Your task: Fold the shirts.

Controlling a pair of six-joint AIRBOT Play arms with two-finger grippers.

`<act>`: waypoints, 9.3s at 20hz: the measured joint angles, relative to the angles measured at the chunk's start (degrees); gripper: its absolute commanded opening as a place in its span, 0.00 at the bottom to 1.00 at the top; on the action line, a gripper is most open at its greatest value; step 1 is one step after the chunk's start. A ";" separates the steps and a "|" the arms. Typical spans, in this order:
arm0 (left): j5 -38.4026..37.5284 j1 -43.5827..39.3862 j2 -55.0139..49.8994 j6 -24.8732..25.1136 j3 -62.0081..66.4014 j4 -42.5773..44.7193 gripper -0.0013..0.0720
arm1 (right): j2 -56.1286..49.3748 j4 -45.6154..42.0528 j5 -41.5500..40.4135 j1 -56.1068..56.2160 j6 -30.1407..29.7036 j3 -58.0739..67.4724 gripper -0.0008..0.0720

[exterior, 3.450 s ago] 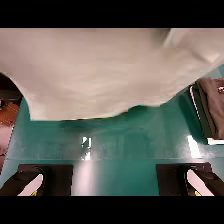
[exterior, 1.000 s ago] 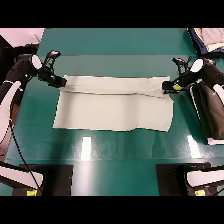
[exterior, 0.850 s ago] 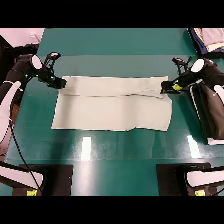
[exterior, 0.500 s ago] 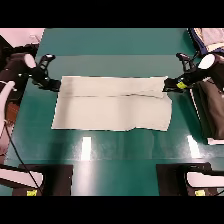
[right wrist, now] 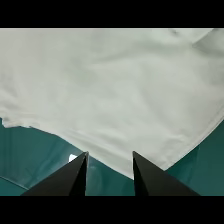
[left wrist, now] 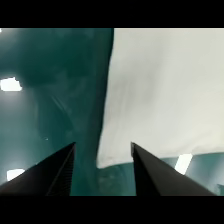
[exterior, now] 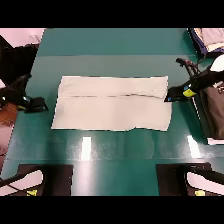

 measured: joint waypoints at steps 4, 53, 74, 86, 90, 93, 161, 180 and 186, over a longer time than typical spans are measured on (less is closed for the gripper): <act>2.58 0.96 2.23 2.25 -8.31 -5.03 0.59 | 4.15 1.31 -0.07 0.00 -0.46 -7.02 0.47; 1.38 -1.77 5.90 4.22 -10.32 -10.56 0.05 | 19.41 16.39 -16.92 -20.59 -6.80 -39.47 0.03; 7.41 -1.81 22.27 -1.20 -11.50 -19.30 0.05 | 23.91 -2.93 -3.80 -12.46 1.66 -16.02 0.03; 13.33 -2.16 -1.53 -0.35 1.01 -23.76 0.05 | -2.71 -2.56 -6.88 -11.41 2.45 0.57 0.03; 17.81 -5.14 -7.58 1.92 5.14 -24.85 0.46 | -7.50 -2.25 -10.67 -10.32 2.49 2.56 0.04; 22.99 -7.30 -10.19 1.60 7.65 -25.16 0.61 | -9.53 -0.22 -14.82 -9.35 2.54 3.10 0.85; 19.74 -43.91 -34.60 -0.50 29.40 -28.44 0.05 | -13.51 27.34 -0.74 17.40 -6.97 36.33 0.02; -0.42 -15.58 -4.13 1.44 29.49 -7.50 0.05 | -36.59 27.50 -23.76 37.51 -10.32 43.82 0.64; -2.32 -13.57 -1.97 1.53 29.46 -7.19 0.05 | -41.16 28.46 -37.16 42.84 -13.68 46.93 0.96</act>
